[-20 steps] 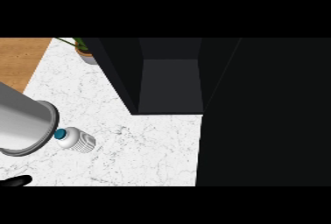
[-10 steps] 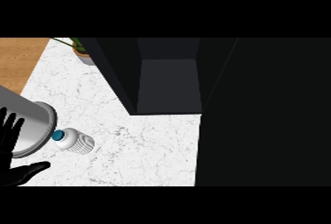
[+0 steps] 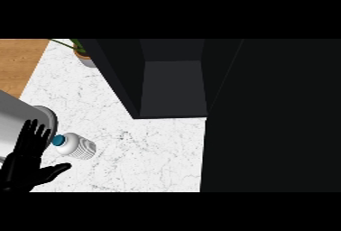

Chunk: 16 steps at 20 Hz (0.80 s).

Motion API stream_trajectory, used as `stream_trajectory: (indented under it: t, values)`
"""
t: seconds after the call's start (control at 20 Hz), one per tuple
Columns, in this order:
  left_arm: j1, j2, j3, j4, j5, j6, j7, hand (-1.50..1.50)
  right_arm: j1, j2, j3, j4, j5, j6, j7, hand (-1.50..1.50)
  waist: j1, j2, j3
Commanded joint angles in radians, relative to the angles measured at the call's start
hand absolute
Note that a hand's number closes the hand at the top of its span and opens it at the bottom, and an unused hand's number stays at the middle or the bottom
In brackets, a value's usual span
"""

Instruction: Pick up the bottled water, place it into the cabinet and close the cabinet

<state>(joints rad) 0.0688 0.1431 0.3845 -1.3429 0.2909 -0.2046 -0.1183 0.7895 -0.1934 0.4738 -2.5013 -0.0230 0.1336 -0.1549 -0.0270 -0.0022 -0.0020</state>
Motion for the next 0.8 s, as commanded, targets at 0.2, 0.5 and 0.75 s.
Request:
stream_trajectory:
  t: [0.2,0.5,0.75]
  values:
    - [-0.123,0.029,0.014,0.42,-0.058,-0.098,-0.261,-1.5,0.096,-0.066,0.034,-0.149,0.066,-0.013,-0.036,-1.5,-0.011,0.003,-0.002]
    - [-0.215,0.085,0.022,0.649,-0.088,-0.183,-0.416,-1.5,0.142,-0.095,0.058,-0.098,0.087,-0.031,-0.115,-1.5,-0.006,0.002,-0.001]
    - [-0.275,0.023,-0.007,0.788,-0.135,-0.168,-0.539,-1.5,0.18,-0.145,0.043,-0.137,0.077,-0.038,-0.13,-1.5,-0.01,0.004,-0.002]
